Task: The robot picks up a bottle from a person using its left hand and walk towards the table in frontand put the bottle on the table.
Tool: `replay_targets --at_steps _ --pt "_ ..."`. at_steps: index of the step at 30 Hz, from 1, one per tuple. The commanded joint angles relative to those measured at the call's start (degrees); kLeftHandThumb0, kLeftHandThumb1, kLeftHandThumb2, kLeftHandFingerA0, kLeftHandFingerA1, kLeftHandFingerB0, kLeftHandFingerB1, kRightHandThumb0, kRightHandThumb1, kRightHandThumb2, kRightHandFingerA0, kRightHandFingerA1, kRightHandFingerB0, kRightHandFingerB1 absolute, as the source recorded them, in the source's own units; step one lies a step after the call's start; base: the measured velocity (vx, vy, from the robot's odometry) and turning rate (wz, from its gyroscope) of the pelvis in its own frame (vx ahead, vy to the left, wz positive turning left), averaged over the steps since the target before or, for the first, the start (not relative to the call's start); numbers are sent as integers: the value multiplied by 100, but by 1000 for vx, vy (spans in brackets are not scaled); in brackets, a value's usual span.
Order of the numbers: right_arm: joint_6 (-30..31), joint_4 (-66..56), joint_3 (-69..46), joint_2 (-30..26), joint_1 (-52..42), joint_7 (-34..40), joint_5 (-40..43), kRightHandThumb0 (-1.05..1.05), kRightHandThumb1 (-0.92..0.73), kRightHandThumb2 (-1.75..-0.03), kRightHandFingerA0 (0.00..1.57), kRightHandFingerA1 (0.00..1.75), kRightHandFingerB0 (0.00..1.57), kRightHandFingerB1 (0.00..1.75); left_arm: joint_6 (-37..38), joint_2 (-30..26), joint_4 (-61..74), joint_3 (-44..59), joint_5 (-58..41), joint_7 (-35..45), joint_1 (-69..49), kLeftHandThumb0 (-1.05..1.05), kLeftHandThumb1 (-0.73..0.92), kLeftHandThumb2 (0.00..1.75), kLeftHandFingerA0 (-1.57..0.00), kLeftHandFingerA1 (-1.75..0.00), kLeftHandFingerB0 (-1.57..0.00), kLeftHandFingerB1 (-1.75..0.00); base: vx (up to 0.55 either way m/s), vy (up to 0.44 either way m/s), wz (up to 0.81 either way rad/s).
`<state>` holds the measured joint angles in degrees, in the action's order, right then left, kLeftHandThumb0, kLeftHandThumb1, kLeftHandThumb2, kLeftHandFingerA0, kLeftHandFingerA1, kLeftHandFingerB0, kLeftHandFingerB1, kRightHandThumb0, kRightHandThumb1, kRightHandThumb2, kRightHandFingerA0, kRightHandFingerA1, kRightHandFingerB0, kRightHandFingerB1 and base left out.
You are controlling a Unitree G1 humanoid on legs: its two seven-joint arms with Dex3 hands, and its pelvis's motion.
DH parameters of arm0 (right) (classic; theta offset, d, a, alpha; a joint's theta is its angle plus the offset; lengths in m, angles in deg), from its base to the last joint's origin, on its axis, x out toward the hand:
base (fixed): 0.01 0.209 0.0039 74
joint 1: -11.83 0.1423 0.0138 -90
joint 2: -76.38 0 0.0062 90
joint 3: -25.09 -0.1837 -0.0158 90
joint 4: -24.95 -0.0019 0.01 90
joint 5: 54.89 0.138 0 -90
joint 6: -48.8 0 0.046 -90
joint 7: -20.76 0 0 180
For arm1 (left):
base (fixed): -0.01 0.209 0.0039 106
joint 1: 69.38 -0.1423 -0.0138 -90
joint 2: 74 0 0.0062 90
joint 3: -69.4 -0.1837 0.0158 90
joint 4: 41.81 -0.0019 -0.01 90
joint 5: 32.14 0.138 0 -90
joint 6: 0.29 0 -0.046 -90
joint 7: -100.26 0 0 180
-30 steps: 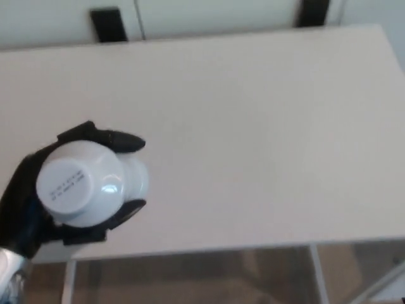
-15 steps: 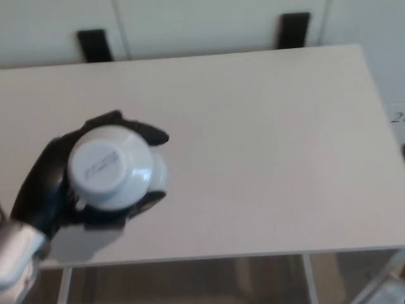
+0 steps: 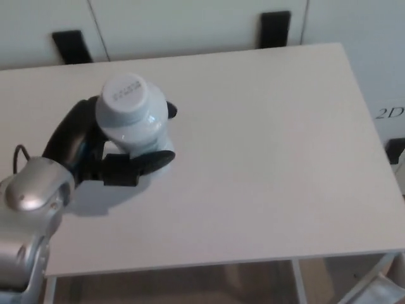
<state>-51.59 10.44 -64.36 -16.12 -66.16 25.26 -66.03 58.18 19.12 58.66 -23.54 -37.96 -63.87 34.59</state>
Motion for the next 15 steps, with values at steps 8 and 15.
replay_targets --at_steps 8,15 --pt "321 69 373 -157 -674 -498 -183 -43 -66 -60 65 46 51 39 -374 30 -312 -230 43 -21 -477 -18 83 69 -107 -139 -75 -95 78 72 6" --pt "372 43 398 -177 -775 -558 -228 -45 -67 -61 66 47 50 39 -390 6 -292 -256 69 -40 -531 -17 83 70 -107 -140 -76 -94 0 0 0"
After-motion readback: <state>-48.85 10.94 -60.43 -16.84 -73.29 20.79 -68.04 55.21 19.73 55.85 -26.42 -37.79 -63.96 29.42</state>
